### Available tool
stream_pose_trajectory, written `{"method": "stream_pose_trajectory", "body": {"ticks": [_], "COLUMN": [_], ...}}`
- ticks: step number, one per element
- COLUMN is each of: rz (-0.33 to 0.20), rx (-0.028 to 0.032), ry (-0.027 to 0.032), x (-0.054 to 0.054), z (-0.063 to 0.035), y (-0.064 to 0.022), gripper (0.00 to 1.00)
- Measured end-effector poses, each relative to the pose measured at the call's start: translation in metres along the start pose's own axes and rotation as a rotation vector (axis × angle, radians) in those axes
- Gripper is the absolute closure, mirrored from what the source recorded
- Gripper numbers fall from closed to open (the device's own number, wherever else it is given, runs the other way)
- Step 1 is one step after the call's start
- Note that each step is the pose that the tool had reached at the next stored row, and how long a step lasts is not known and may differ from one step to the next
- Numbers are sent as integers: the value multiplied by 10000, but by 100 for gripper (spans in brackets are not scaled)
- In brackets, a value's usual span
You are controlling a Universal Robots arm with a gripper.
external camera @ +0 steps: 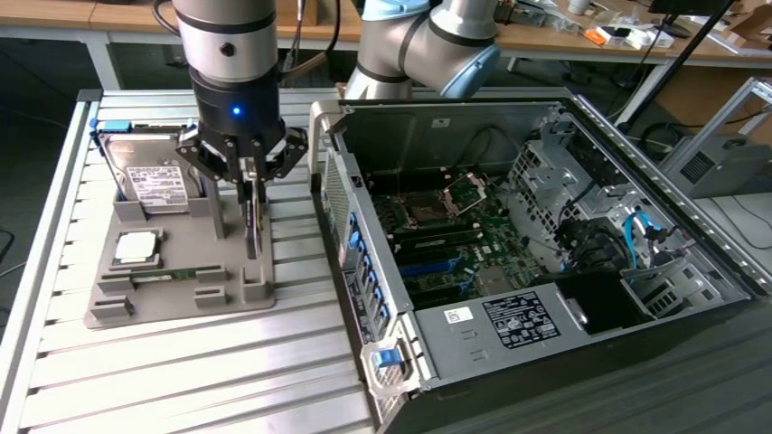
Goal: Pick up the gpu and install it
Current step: 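Pick up the gpu and move the gpu toward the slot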
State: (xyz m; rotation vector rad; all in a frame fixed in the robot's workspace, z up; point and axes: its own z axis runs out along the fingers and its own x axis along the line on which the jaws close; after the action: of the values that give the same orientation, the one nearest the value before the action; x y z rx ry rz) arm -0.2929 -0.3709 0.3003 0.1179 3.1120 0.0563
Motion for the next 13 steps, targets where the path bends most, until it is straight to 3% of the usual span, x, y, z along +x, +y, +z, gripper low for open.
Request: {"method": "stream_pose_trajectory", "body": {"ticks": [13], "rz": [-1], "rx": [0], "ry": [0], "x": [-1], "z": [-24], "y": [1], "gripper": [73]}}
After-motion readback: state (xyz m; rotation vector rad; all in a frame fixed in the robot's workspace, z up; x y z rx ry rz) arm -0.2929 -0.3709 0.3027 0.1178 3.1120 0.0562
